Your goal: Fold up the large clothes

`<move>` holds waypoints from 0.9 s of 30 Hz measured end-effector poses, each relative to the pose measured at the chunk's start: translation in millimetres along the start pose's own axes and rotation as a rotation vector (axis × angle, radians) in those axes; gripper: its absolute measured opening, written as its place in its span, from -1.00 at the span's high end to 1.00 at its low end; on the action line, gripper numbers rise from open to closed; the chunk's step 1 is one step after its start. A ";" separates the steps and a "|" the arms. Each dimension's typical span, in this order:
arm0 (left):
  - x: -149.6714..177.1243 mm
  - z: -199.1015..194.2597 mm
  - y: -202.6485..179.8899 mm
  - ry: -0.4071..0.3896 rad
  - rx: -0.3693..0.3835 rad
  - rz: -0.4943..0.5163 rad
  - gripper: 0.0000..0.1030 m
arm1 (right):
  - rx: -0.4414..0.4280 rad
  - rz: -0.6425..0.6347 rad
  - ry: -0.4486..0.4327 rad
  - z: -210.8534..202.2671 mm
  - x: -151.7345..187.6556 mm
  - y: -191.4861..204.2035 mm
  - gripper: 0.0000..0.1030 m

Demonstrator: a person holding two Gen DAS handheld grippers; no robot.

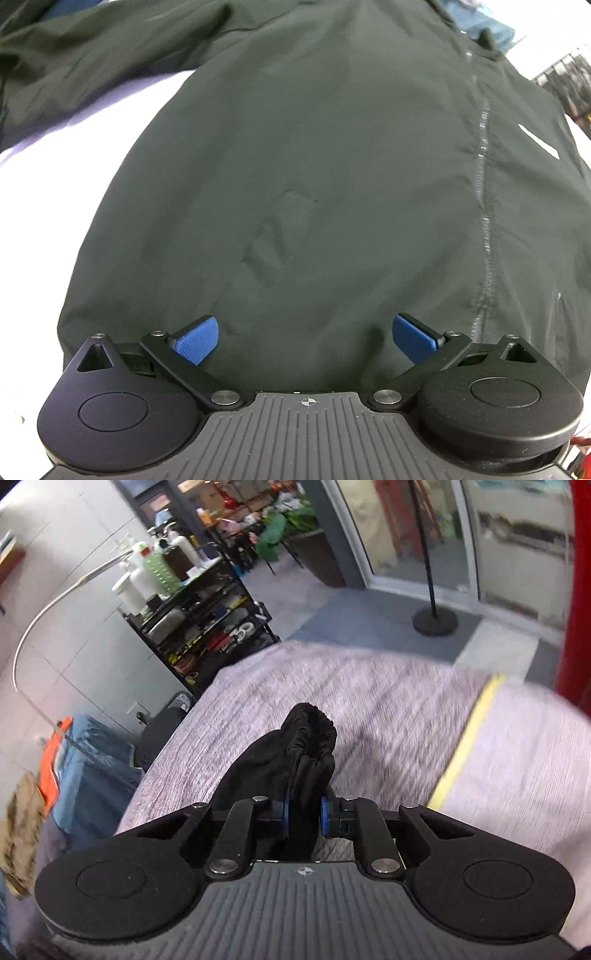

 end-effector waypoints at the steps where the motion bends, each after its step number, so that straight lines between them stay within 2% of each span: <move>1: 0.7 0.6 -3.8 -0.001 0.000 0.007 -1.00 | 0.017 -0.011 0.002 3.1 0.2 3.8 0.66; 3: 0.6 4.4 -11.1 -0.004 -0.001 0.015 -1.00 | 0.027 -0.035 0.003 7.7 3.5 14.1 0.66; 8: 8.2 -2.1 -12.9 -0.010 0.006 0.010 -1.00 | -0.055 -0.167 -0.001 0.7 23.9 65.5 0.65; 11: 9.3 -8.5 -11.9 -0.029 0.007 -0.002 -1.00 | -0.122 -0.251 0.003 -7.1 43.0 110.5 0.65; 14: 7.9 -14.3 -7.2 -0.053 0.009 -0.008 -1.00 | -0.166 -0.390 0.033 -10.1 73.0 167.7 0.65; 17: 5.9 -18.0 -4.4 -0.074 0.015 -0.005 -1.00 | -0.248 -0.536 0.090 -14.1 118.8 229.3 0.66; 21: 3.2 -24.6 -2.6 -0.111 0.027 0.031 -1.00 | -0.358 -0.706 0.191 -20.4 199.2 306.2 0.66; 27: 2.9 -34.7 8.2 -0.153 0.039 0.032 -1.00 | -0.413 -0.956 0.251 -23.3 323.8 396.5 0.66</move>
Point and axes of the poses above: each gripper's, at about its wrist camera, not at the fingertips, and z roughly the way its jaws point, y to its left, x to its underside, the point moved 2 cm from there along z, roughly the way its jaws point, and after that the axes turned 9 degrees about y, right-handed, at the moved point
